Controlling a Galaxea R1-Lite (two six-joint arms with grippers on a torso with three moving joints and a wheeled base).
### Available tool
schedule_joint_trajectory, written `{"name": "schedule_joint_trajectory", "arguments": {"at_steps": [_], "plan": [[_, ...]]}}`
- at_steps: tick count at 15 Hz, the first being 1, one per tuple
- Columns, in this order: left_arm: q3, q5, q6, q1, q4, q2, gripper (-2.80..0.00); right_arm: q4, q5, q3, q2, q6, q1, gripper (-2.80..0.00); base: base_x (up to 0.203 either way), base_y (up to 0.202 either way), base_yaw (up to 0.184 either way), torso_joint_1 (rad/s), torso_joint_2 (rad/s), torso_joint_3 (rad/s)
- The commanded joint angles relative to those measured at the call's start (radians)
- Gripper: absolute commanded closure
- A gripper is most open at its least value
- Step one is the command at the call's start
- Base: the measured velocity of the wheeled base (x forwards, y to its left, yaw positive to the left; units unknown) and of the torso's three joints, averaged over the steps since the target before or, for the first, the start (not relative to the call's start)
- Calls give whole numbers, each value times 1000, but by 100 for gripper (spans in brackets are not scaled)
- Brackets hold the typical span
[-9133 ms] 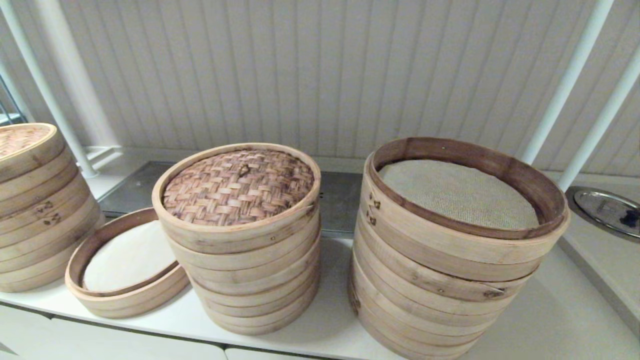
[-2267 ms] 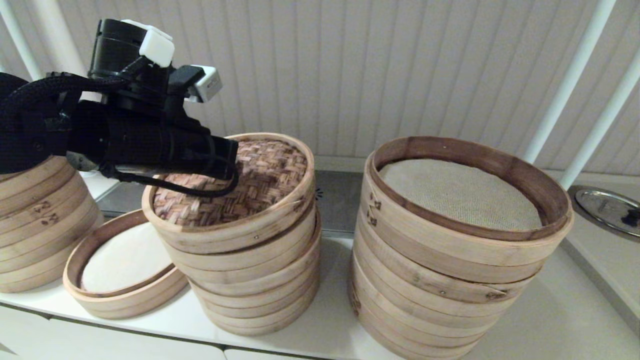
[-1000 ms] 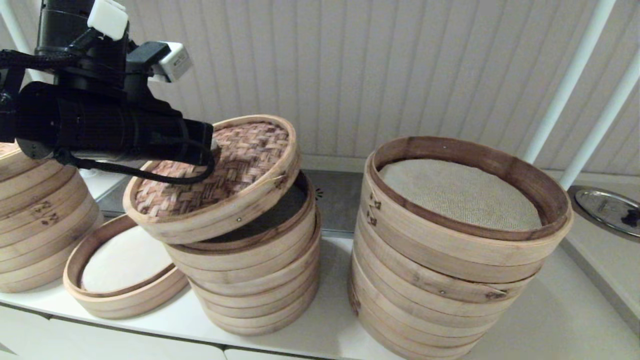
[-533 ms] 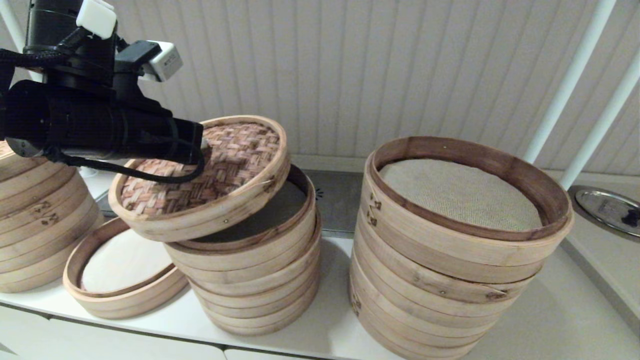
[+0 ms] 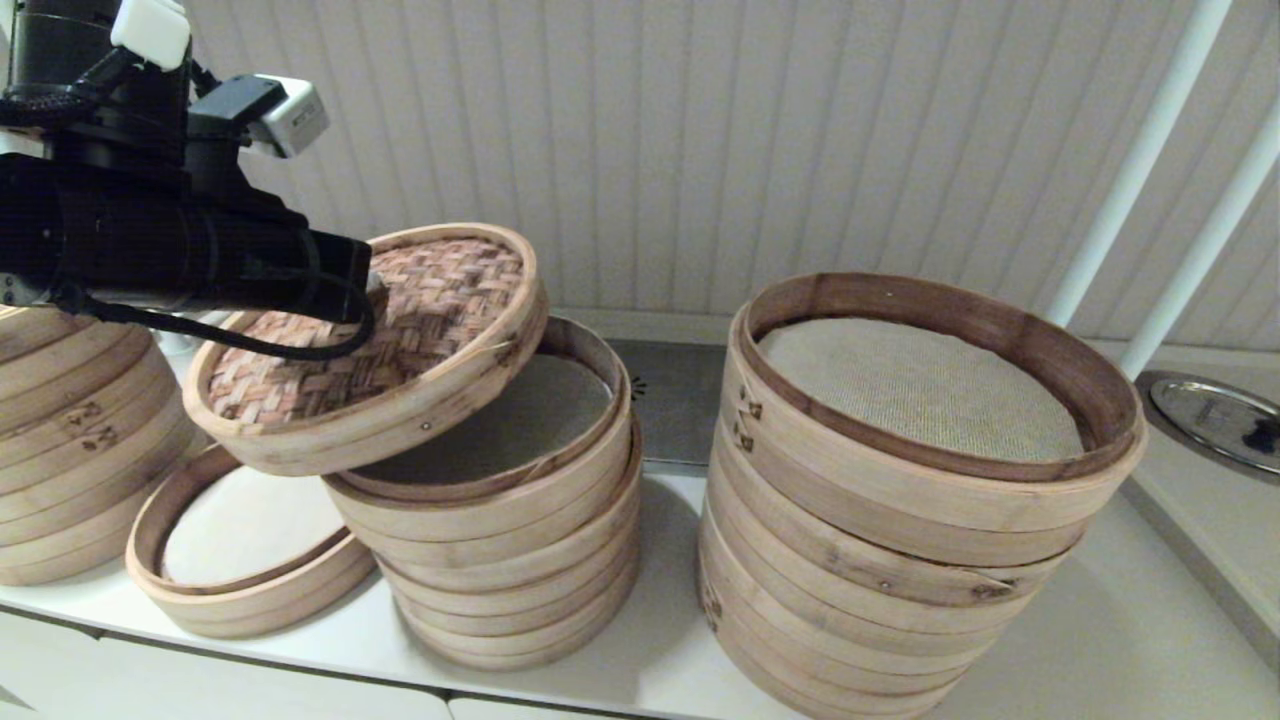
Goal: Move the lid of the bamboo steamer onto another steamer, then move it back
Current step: Put the steamer
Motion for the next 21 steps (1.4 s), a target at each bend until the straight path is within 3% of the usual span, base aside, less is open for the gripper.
{"name": "schedule_joint_trajectory", "arguments": {"at_steps": [1,11,21], "plan": [[2,6,2,11,2,-10,0,0,0,2,1,0,0,0,0,0,0,0,0,0],[63,12,-1,79,37,-78,0,-1,0,2,0,0,1,0,0,0,0,0,0,0],[148,3,72,302,56,-128,0,1,0,2,0,0,1,0,0,0,0,0,0,0]]}}
